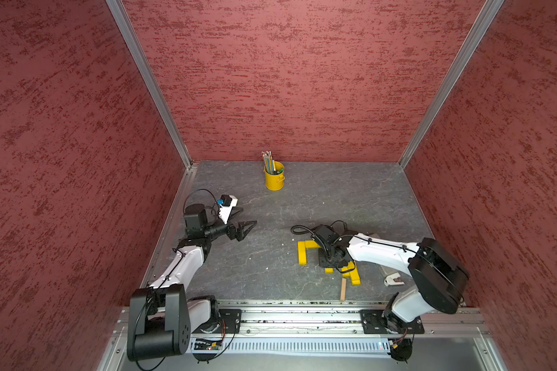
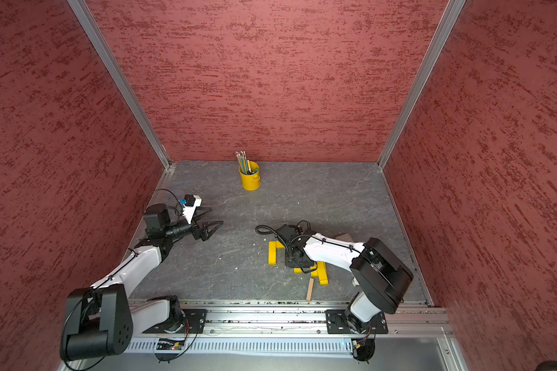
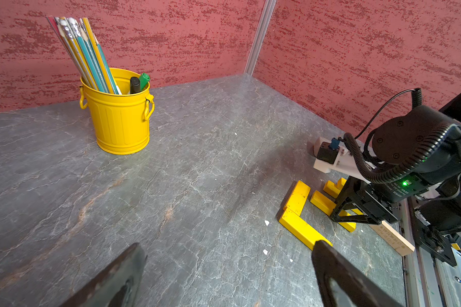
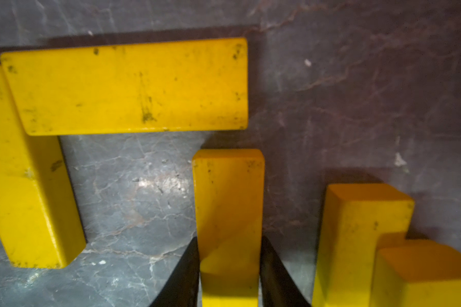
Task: Assemble the number 8 with building blocks
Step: Assemble the building block at the center of the board.
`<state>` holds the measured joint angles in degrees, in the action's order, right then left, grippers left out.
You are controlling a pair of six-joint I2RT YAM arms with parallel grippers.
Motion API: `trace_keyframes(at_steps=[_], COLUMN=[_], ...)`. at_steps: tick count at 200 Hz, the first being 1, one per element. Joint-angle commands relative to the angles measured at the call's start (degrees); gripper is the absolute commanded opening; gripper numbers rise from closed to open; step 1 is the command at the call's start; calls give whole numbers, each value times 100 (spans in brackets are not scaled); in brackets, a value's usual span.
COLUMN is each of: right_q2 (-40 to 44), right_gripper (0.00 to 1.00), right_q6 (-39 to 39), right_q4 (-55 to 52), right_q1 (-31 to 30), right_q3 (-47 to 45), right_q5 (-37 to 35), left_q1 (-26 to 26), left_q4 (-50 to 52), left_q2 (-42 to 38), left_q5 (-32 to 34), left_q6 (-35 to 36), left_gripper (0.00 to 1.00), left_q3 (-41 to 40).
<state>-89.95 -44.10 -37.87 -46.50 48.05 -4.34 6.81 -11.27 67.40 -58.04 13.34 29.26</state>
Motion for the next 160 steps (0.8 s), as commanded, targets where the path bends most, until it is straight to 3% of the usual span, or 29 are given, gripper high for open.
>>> trace_keyframes(at_steps=[1,160], right_q2=[-48,-121], right_gripper=[34,33], right_q6=[-64,6], right_q4=[234,254], right_q1=[14,-70], right_q3=[127,191], right_q5=[-1,96], left_q1=[57,57], left_q4=[-77,-172], left_q2=[-55,-137], left_q5=[-65,-5], left_q6=[2,11], left_gripper=[100,100], left_q3=[-8,-122])
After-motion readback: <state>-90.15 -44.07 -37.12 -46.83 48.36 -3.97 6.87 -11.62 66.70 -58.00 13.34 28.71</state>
